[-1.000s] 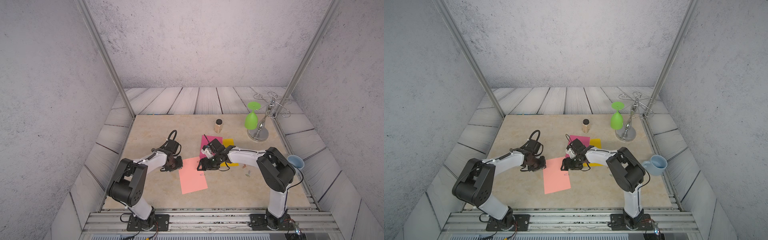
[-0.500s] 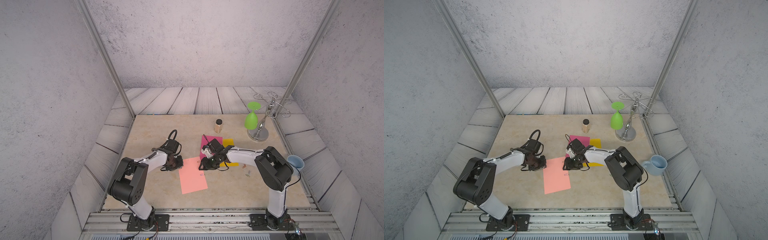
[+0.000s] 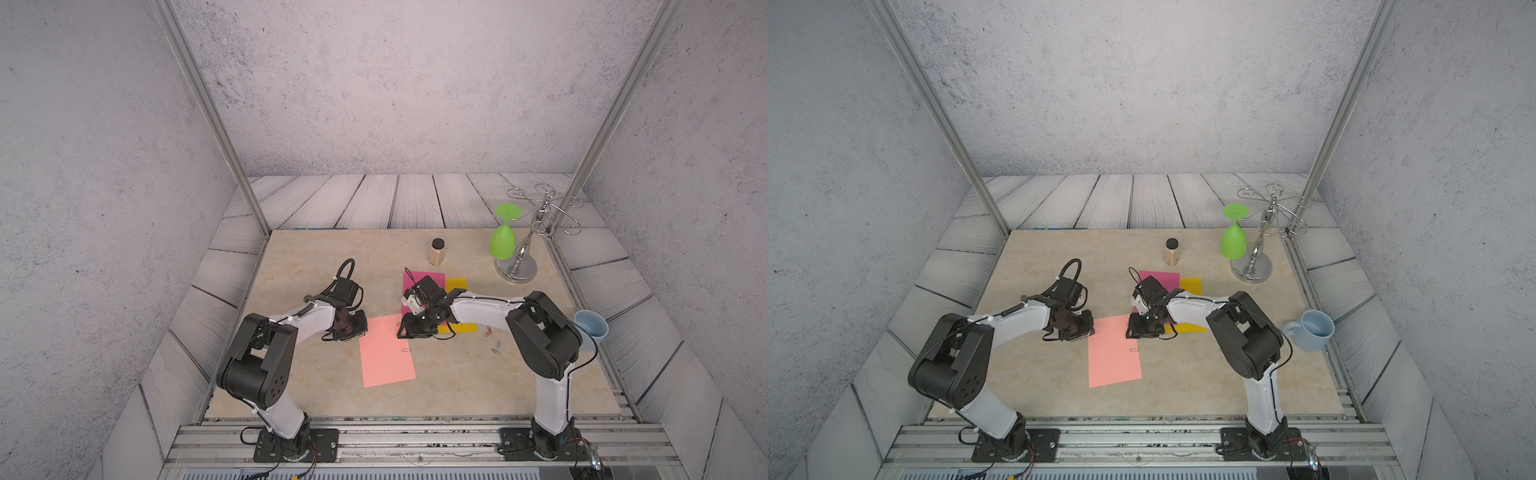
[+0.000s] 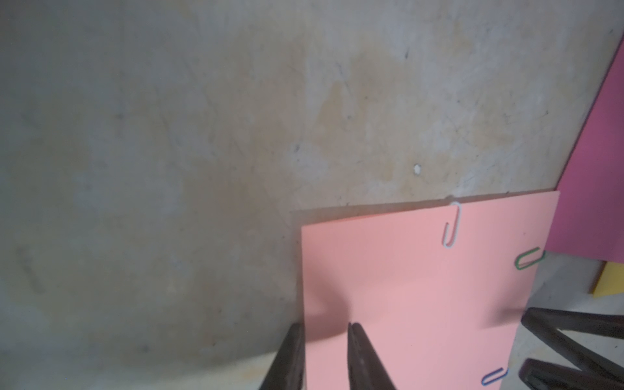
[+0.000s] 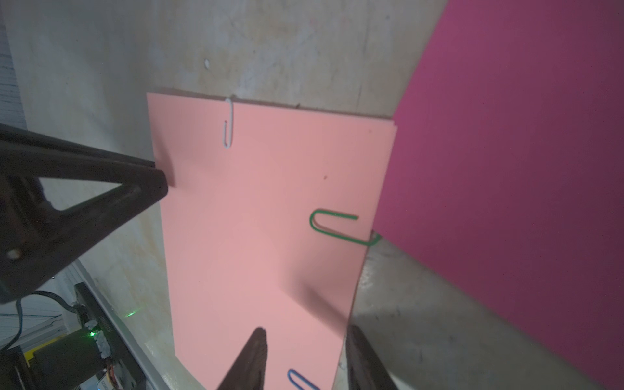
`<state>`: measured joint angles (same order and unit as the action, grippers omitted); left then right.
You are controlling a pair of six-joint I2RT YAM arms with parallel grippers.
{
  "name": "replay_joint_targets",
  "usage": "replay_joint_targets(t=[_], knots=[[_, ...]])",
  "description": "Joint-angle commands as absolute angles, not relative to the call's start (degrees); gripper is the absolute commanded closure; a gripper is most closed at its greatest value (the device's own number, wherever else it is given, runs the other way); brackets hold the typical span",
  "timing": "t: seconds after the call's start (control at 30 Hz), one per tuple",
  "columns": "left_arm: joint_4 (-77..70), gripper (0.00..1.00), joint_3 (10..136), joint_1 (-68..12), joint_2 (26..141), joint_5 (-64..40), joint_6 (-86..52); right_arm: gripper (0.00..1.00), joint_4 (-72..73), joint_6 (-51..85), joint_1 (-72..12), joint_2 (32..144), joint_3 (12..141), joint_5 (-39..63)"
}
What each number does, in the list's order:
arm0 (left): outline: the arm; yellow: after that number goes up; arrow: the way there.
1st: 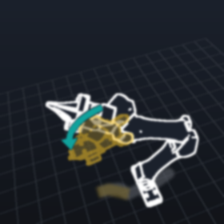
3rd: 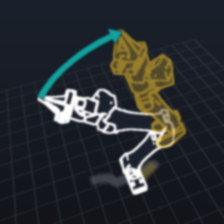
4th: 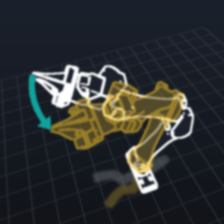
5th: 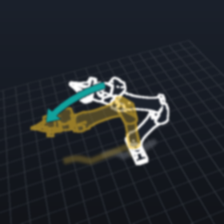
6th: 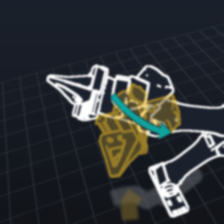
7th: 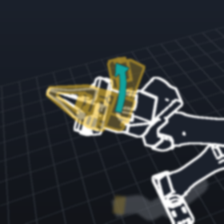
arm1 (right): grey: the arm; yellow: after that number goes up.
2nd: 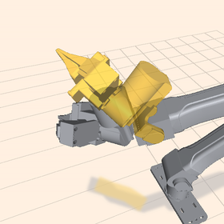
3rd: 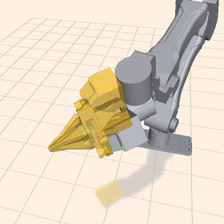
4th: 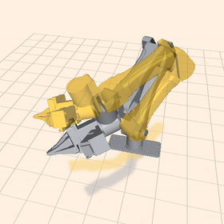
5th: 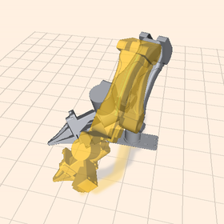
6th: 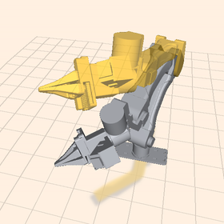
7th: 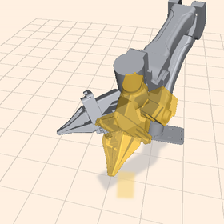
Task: Unclip the paperclips from the documents
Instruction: Pick up the document from the center of the board.
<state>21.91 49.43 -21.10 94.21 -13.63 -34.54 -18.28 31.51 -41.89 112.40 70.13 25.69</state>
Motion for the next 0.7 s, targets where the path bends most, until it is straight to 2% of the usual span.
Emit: replay_joint_targets(t=[0.0, 0.67], knots=[[24.1, 0.72, 49.0, -20.8, 96.7, -13.5, -35.1, 0.59, -21.2, 31.3, -42.3, 115.4, 70.4, 23.8], [23.6, 0.72, 48.8, -20.8, 97.5, -14.8, -35.8, 0.59, -20.7, 32.1, -42.6, 116.4, 70.3, 24.9]])
